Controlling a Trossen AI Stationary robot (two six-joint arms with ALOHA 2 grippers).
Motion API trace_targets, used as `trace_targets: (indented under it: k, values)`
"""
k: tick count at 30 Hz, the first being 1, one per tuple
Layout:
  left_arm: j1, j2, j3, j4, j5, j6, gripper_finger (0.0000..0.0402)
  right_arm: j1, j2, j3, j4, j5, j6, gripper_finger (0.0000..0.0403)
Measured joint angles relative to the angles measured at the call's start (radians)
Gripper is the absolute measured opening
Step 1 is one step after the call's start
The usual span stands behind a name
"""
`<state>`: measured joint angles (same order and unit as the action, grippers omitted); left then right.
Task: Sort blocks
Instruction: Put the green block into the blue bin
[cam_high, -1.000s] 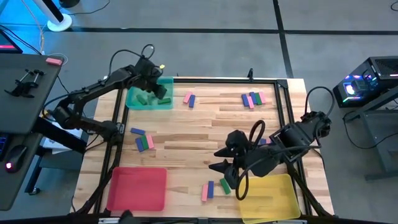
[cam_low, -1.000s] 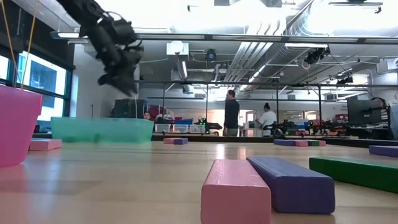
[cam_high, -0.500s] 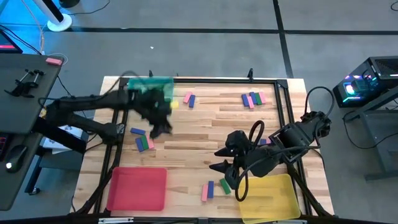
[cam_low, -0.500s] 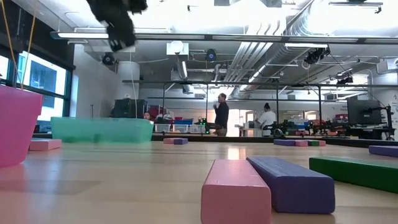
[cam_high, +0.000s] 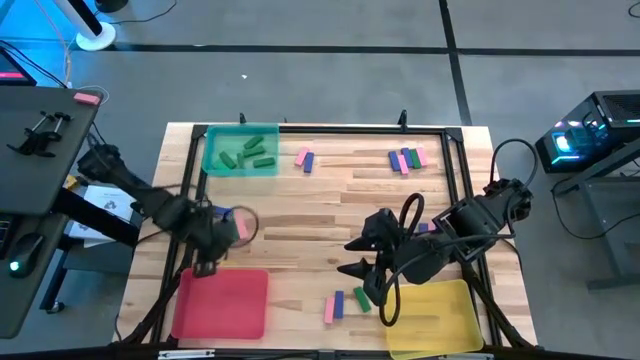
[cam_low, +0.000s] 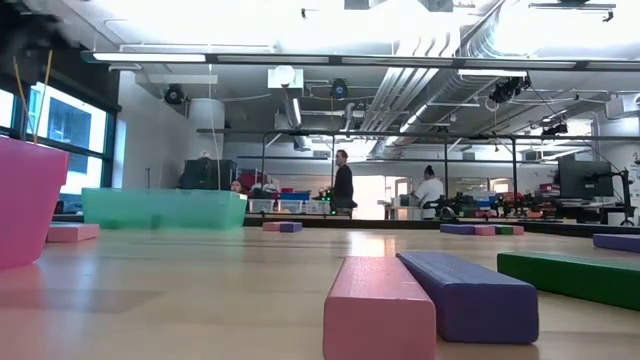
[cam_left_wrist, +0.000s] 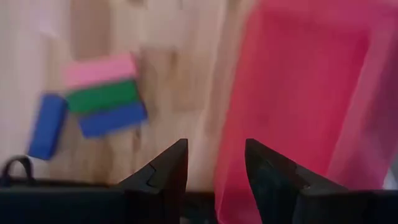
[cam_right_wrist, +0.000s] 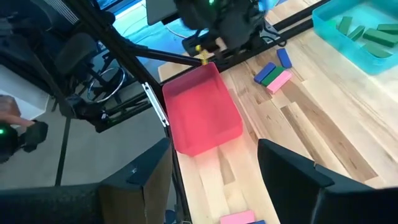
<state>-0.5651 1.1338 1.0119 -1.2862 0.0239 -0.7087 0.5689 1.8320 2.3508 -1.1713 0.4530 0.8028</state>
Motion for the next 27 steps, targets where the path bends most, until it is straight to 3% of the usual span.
trace_targets:
  k: [5, 12, 18, 22, 27]
  values:
    - [-0.045, -0.002, -0.119, 0.043, -0.056, 0.130, 0.0181, -0.015, 0.000, 0.000, 0.000, 0.000, 0.004, 0.0210]
    - [0.110, 0.034, -0.292, 0.194, -0.071, 0.514, 0.0234, -0.035, 0.006, -0.011, 0.007, 0.002, 0.038, 0.0210]
    - [0.251, 0.045, -0.276, 0.194, -0.052, 0.584, 0.0244, -0.055, 0.031, -0.011, 0.009, 0.009, 0.059, 0.0210]
    - [0.314, 0.045, -0.245, 0.258, -0.025, 0.556, 0.0245, -0.079, 0.047, -0.011, 0.011, 0.000, 0.057, 0.0210]
    - [0.406, 0.043, -0.280, 0.321, -0.044, 0.172, 0.0244, -0.088, 0.046, -0.011, 0.018, -0.022, 0.064, 0.0210]
